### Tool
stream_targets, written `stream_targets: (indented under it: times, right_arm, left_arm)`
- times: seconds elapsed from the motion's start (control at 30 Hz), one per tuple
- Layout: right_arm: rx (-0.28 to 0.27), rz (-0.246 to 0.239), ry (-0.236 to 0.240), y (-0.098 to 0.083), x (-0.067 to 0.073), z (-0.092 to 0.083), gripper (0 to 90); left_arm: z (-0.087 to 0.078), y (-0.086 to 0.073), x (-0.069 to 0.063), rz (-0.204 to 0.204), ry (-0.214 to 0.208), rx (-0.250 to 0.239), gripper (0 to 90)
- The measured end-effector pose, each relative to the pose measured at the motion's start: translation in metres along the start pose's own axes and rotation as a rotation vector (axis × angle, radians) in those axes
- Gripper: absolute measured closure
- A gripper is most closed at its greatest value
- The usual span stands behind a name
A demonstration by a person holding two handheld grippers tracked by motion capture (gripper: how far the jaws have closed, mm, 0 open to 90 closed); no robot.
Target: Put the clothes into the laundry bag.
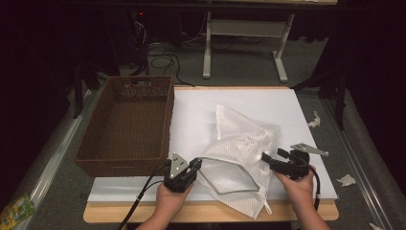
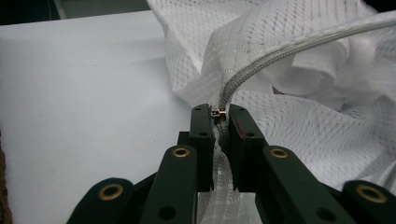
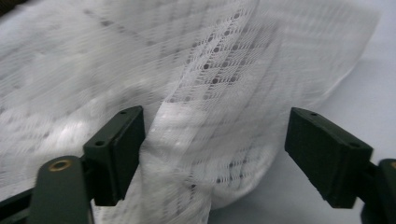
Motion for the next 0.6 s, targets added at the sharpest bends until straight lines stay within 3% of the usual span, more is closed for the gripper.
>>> stream_targets:
  times: [0.03, 0.07, 0.13, 0.17, 0.2, 0.27, 0.3, 0.33, 0.4, 0.43, 0.47, 0.5, 0.6]
  right_arm:
    - [0.058, 0.012, 0.0, -0.002, -0.001, 0.013, 21.3]
    - [0.058, 0.012, 0.0, -0.002, -0.001, 0.013, 21.3]
    - [0.137, 0.013, 0.028, -0.004, -0.001, 0.029, 34.1]
    - [0.154, 0.009, 0.04, -0.004, 0.0, 0.033, 41.0]
    - [0.154, 0.009, 0.04, -0.004, 0.0, 0.033, 41.0]
    - [0.173, -0.018, 0.073, -0.005, 0.005, 0.039, 58.2]
    - [0.164, -0.071, 0.07, -0.003, 0.012, 0.043, 71.9]
    - [0.164, -0.071, 0.07, -0.003, 0.012, 0.043, 71.9]
    - [0.131, -0.14, 0.033, 0.002, 0.02, 0.045, 77.5]
    - [0.092, -0.17, 0.018, 0.009, 0.026, 0.048, 78.2]
    - [0.092, -0.17, 0.018, 0.009, 0.026, 0.048, 78.2]
    - [0.045, -0.203, 0.004, 0.023, 0.029, 0.053, 78.4]
    - [0.011, -0.211, -0.002, 0.035, 0.029, 0.058, 78.3]
  left_arm:
    - [-0.001, 0.0, 0.0, -0.004, 0.0, -0.002, 81.4]
    - [-0.001, 0.0, 0.0, -0.004, 0.0, -0.002, 81.5]
    - [-0.001, -0.001, 0.001, -0.002, 0.004, 0.0, 81.5]
    - [-0.002, -0.002, 0.001, -0.002, 0.005, 0.003, 81.5]
    - [-0.002, -0.002, 0.001, -0.002, 0.005, 0.003, 81.6]
    - [-0.002, -0.002, 0.001, -0.002, 0.008, 0.001, 81.6]
    - [-0.003, 0.0, 0.001, -0.004, 0.015, -0.006, 81.8]
    - [-0.003, 0.0, 0.001, -0.004, 0.015, -0.006, 82.1]
    - [-0.005, 0.004, 0.001, 0.023, 0.041, -0.015, 82.7]
    - [-0.01, 0.011, 0.0, 0.027, 0.061, -0.058, 83.2]
    - [-0.01, 0.011, 0.0, 0.027, 0.061, -0.058, 83.3]
    - [-0.018, 0.022, -0.001, 0.027, 0.069, -0.113, 83.3]
    - [-0.021, 0.026, -0.003, 0.031, 0.057, -0.131, 83.2]
Point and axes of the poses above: each handheld gripper's, and its own axes: z roughly forward along the jaws, y roughly out of its top, x roughly to its left, the point moved 3 cm from there along z, roughly forward along the jaws, and after that the axes turned 7 degrees about z, right-handed, at the moved point
